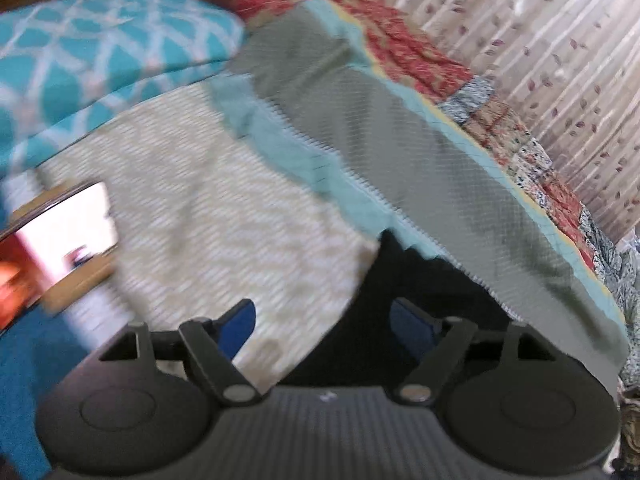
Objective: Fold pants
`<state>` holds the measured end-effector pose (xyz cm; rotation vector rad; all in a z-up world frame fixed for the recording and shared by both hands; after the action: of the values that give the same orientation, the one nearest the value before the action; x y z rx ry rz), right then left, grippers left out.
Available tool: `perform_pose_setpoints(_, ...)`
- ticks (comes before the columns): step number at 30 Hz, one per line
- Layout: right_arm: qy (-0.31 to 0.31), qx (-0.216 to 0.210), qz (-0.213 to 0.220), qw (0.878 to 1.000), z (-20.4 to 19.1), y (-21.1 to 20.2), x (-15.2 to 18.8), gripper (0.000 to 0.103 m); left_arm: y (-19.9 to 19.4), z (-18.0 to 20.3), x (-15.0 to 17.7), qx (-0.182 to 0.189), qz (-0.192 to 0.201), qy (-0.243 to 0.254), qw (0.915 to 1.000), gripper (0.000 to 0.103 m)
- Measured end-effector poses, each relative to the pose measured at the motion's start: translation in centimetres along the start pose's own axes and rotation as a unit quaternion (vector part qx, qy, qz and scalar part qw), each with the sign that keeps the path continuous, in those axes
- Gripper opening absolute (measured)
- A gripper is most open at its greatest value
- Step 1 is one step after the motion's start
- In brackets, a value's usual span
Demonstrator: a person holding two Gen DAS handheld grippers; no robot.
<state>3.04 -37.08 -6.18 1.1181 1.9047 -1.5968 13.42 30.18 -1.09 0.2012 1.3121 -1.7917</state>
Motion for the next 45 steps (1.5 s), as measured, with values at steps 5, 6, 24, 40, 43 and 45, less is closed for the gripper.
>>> perform_pose_setpoints(5,-0.041,-0.08,-0.029,0.996,-5.5,-2.4,3.5,0.073,-5.4,-5.4,1.0,-0.038,0.0,-0.019,0.9991,0.077)
perform_pose_setpoints(6,-0.052,-0.091,-0.036,0.994,-6.7,-2.7,4.1,0.073,-6.6,-6.2,0.9,-0.044,0.003,-0.018,0.9989,0.077)
perform_pose_setpoints(24,-0.151,-0.18,-0.119,0.965,-15.3,-5.1,8.9,0.075,5.9,-3.9,7.2,0.092,-0.174,-0.096,0.9758,0.101)
perform_pose_setpoints(40,-0.22,-0.221,-0.176,0.934,-16.8,-5.0,8.6,0.006,0.7,-2.6,7.0,0.101,-0.119,-0.108,0.9818,0.013)
perform_pose_setpoints(43,-0.201,-0.24,-0.215,0.925,-16.0,-5.4,10.0,0.013,1.4,-3.3,8.2,0.078,-0.123,-0.096,0.9848,0.014)
perform_pose_setpoints(45,-0.175,-0.23,-0.23,0.929,-15.6,-3.7,10.8,0.021,2.9,-3.8,9.1,0.042,-0.136,-0.089,0.9857,0.017)
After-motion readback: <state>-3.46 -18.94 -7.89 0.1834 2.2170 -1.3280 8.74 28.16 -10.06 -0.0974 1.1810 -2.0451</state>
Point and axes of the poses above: each gripper's, at about its wrist camera, not at the fingertips, and y roughly the way its jaws point, z to its right, x to its underside, the point moved 1 cm from there along y, roughly the way its jaws point
